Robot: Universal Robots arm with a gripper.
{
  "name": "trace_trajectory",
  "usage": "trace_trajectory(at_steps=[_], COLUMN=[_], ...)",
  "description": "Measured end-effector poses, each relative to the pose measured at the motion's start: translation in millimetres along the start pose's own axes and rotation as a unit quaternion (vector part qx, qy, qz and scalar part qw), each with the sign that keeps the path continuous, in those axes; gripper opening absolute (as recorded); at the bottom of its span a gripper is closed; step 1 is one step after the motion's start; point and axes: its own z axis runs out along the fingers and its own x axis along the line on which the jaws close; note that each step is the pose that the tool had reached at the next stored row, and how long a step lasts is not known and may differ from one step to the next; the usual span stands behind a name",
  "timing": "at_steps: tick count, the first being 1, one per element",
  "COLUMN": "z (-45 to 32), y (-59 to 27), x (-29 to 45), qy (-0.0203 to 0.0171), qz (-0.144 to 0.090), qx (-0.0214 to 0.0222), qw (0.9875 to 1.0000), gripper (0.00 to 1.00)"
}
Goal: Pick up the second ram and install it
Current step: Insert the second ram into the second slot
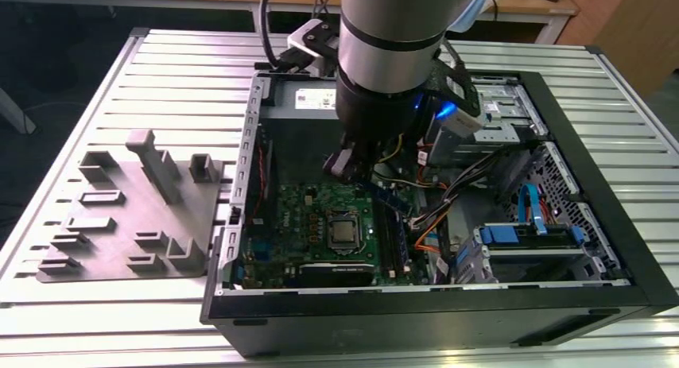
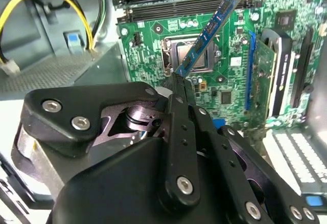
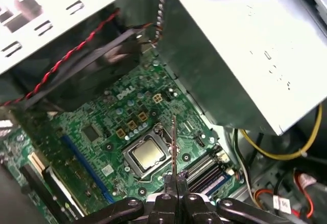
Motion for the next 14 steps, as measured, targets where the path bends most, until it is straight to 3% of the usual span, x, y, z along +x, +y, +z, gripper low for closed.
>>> trace_trajectory(at_steps=[4, 7, 11, 14], z=[0.5, 0.9, 1.4, 1.9], y=[0.0, -0.1, -0.1, -0.1], x=[0.1, 0.1, 0.1, 0.2], qy=[-0.0023, -0.0041, -0.0064, -0.0082], qz=[0.036, 0.063, 0.099, 0.126], qx=[0.0032, 0.0056, 0.0087, 0.0111], qw=[0.9994, 0.9980, 0.9950, 0.9919], gripper=[0.08, 0.08, 0.08, 0.08])
